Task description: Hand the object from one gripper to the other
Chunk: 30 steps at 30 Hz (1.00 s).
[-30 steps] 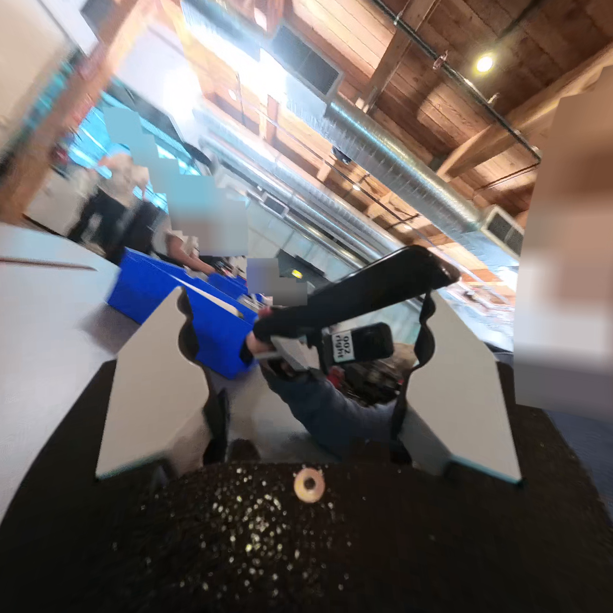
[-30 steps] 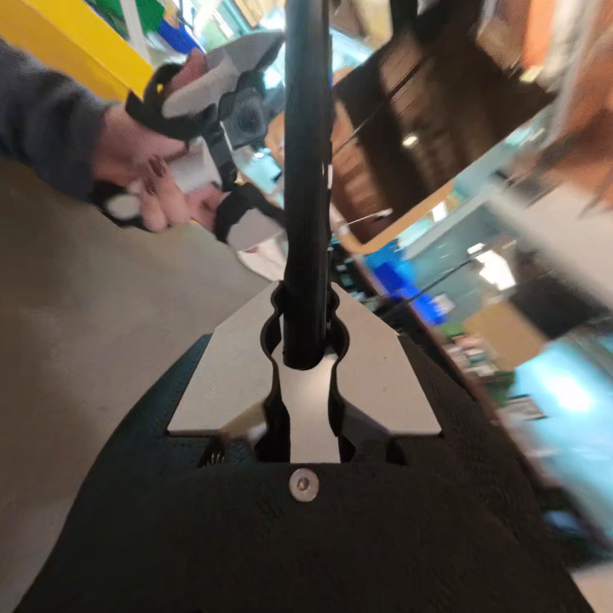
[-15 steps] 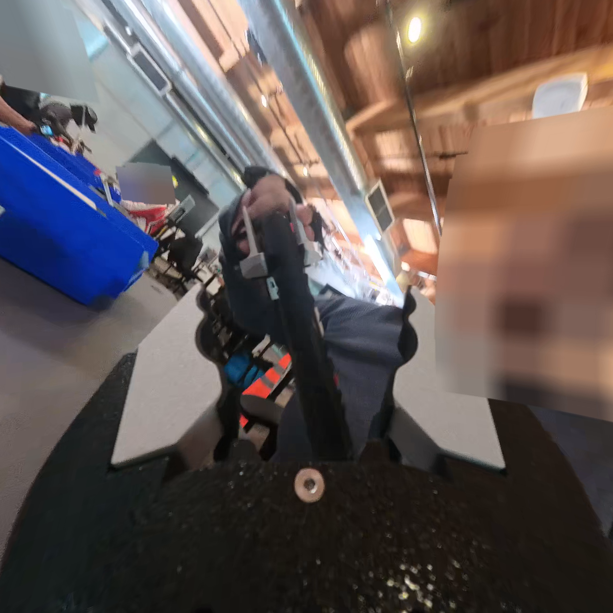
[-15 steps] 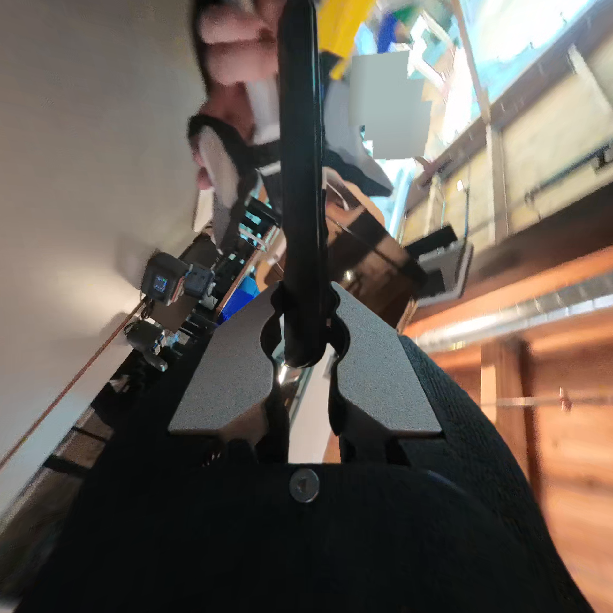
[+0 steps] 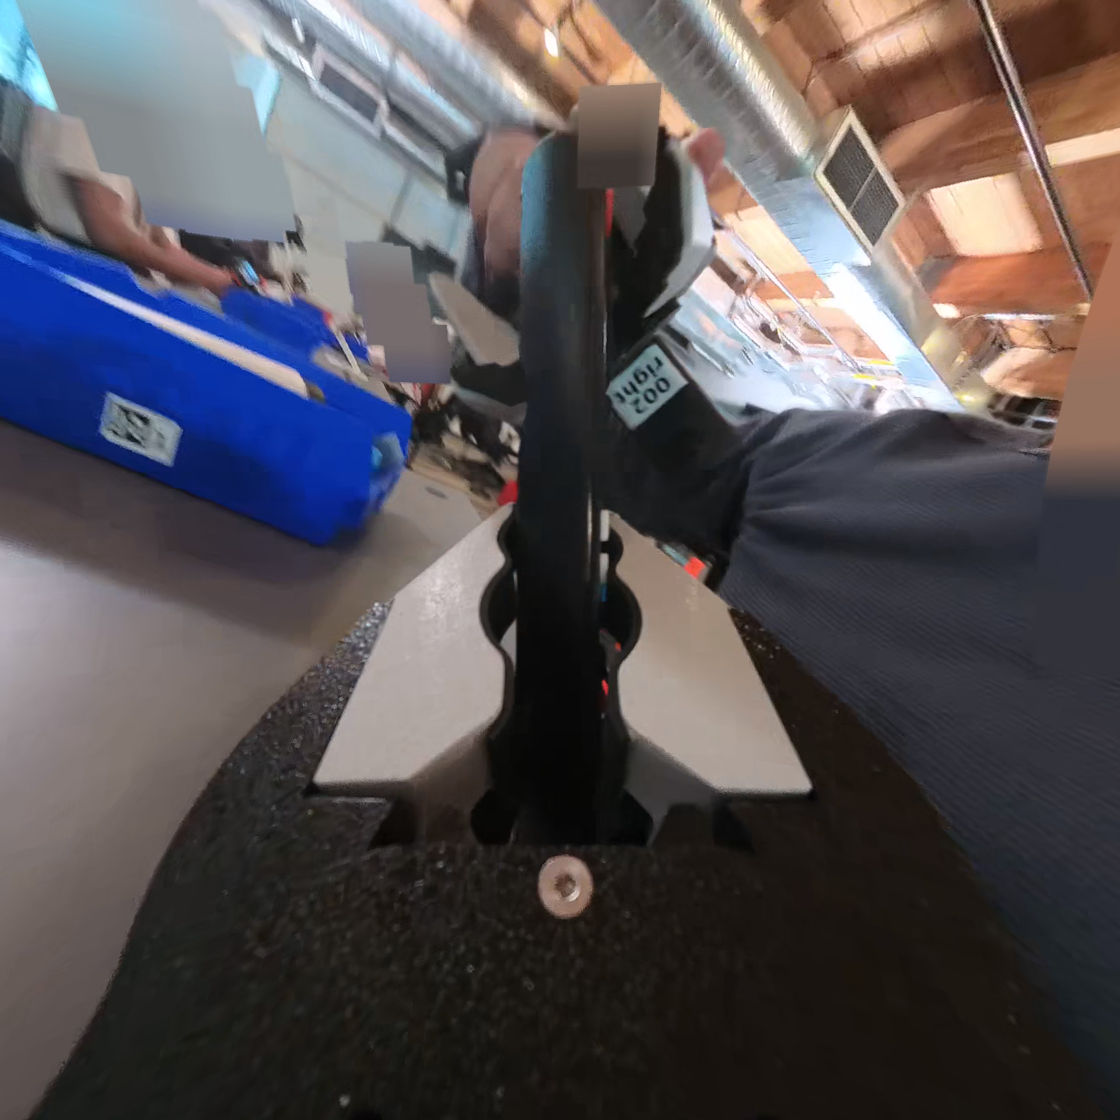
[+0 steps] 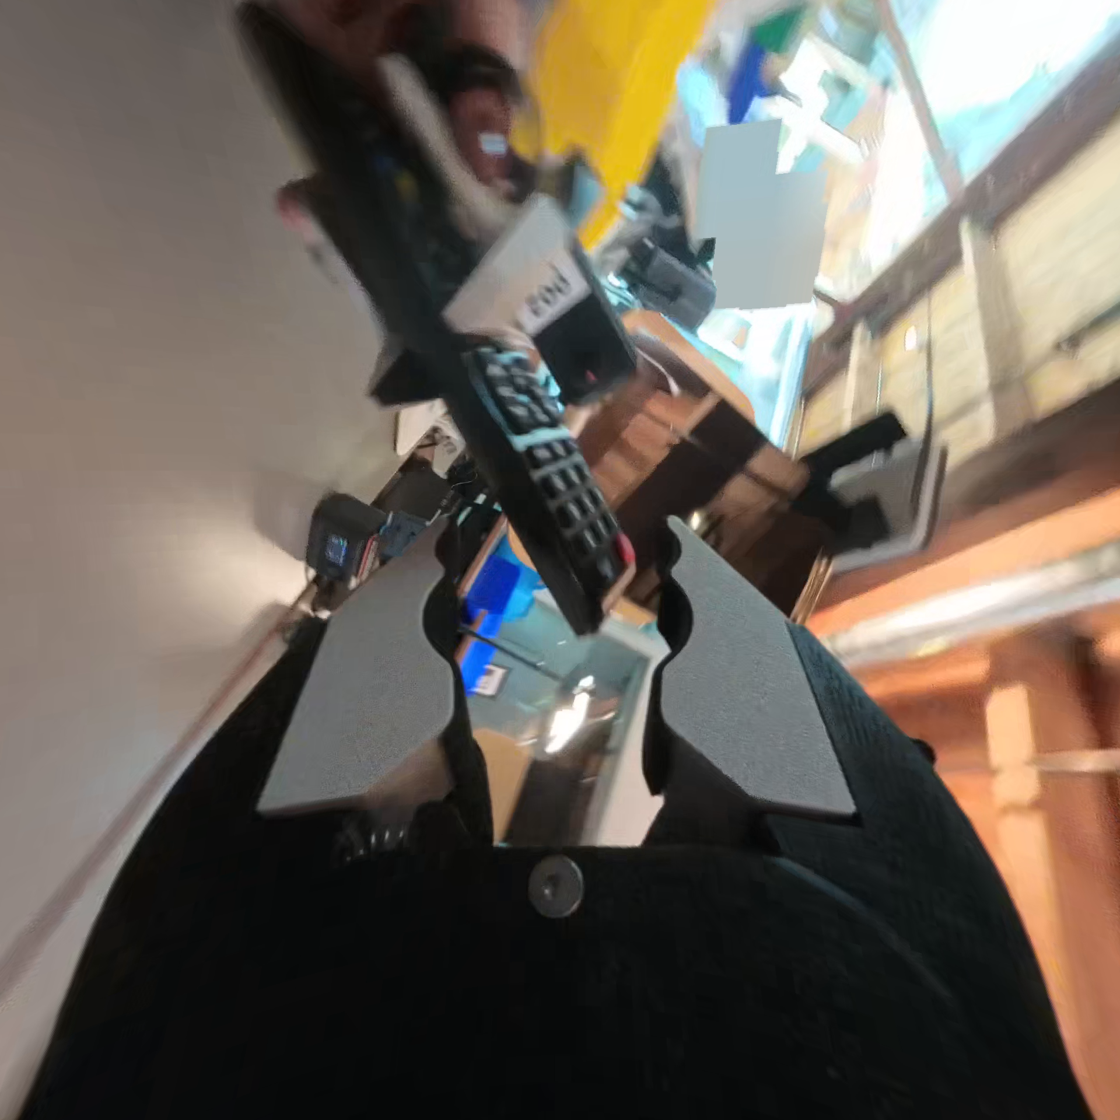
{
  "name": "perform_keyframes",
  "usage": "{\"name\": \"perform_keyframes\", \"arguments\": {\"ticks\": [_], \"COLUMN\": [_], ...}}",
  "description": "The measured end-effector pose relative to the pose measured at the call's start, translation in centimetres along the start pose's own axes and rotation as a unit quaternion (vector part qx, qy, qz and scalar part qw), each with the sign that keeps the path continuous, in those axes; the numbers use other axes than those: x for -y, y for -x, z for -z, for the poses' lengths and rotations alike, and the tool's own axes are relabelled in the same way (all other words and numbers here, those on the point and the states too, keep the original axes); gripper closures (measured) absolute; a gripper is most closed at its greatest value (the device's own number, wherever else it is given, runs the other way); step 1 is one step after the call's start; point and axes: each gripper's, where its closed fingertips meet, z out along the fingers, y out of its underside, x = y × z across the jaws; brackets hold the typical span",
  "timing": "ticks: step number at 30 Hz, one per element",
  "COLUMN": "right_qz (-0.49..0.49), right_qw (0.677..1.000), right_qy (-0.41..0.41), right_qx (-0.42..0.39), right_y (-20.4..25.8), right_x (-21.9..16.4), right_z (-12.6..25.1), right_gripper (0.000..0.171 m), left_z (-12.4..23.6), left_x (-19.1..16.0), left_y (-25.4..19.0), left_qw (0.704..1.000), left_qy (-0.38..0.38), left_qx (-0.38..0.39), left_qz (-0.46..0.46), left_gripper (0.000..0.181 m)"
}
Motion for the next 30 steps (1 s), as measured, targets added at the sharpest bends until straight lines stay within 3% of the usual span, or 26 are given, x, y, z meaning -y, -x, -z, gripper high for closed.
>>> {"name": "perform_keyframes", "arguments": {"ticks": [2,3,4,5,7,9,11,12,13,14,17,18,19,21,24,26,30], "right_qz": [-0.159,-0.266,-0.391,-0.522,-0.734,-0.847,-0.889,-0.891,-0.887,-0.882,-0.875,-0.876,-0.877,-0.877,-0.878,-0.878,-0.874], "right_qw": [0.986,0.961,0.916,0.847,0.676,0.523,0.424,0.402,0.397,0.402,0.431,0.437,0.446,0.465,0.475,0.471,0.466], "right_qy": [0.029,0.039,0.039,0.029,-0.017,-0.097,-0.170,-0.207,-0.234,-0.245,-0.222,-0.204,-0.177,-0.111,-0.007,0.045,0.103], "right_qx": [-0.043,-0.068,-0.086,-0.094,-0.066,-0.001,0.040,0.040,0.032,0.025,0.001,-0.014,-0.030,-0.047,-0.061,-0.069,-0.093], "right_y": [-2.3,-3.1,-3.4,-3.2,-1.1,0.6,1.0,0.6,0.3,0.2,1.0,1.4,2.0,3.6,6.0,6.9,6.6], "right_x": [-2.0,-3.2,-4.2,-4.9,-4.6,-2.2,-0.1,0.5,0.9,1.0,0.5,-0.2,-1.0,-2.7,-5.0,-6.3,-8.6], "right_z": [0.7,1.1,1.2,1.1,-0.1,-1.8,-2.8,-2.8,-2.6,-2.6,-2.6,-2.5,-2.4,-2.0,-1.2,-0.4,2.4], "right_gripper": [0.092,0.086,0.087,0.085,0.086,0.086,0.089,0.108,0.135,0.150,0.151,0.151,0.151,0.151,0.151,0.151,0.150], "left_z": [0.8,1.3,1.9,2.3,2.5,1.8,0.8,0.4,0.1,0.1,0.1,0.4,0.7,2.2,6.3,8.1,8.4], "left_x": [1.9,2.9,3.7,4.2,4.4,3.7,2.5,2.0,1.6,1.5,1.6,2.0,2.0,2.3,3.6,3.5,1.9], "left_y": [0.5,0.9,1.1,1.2,1.5,1.8,1.8,1.9,2.2,2.4,3.2,4.0,4.9,6.8,9.4,10.3,11.8], "left_qw": [0.997,0.993,0.989,0.984,0.978,0.976,0.977,0.978,0.977,0.979,0.975,0.966,0.956,0.921,0.836,0.801,0.801], "left_qy": [-0.056,-0.086,-0.111,-0.130,-0.130,-0.097,-0.059,-0.044,-0.035,-0.032,-0.034,-0.035,-0.021,0.006,0.024,0.048,0.087], "left_qx": [0.032,0.052,0.068,0.081,0.106,0.127,0.130,0.132,0.141,0.143,0.171,0.211,0.246,0.337,0.495,0.547,0.552], "left_qz": [-0.035,-0.055,-0.075,-0.094,-0.121,-0.145,-0.156,-0.157,-0.154,-0.144,-0.137,-0.145,-0.159,-0.195,-0.235,-0.239,-0.213], "left_gripper": [0.159,0.159,0.159,0.160,0.160,0.159,0.159,0.159,0.159,0.159,0.146,0.087,0.056,0.048,0.057,0.060,0.048]}}
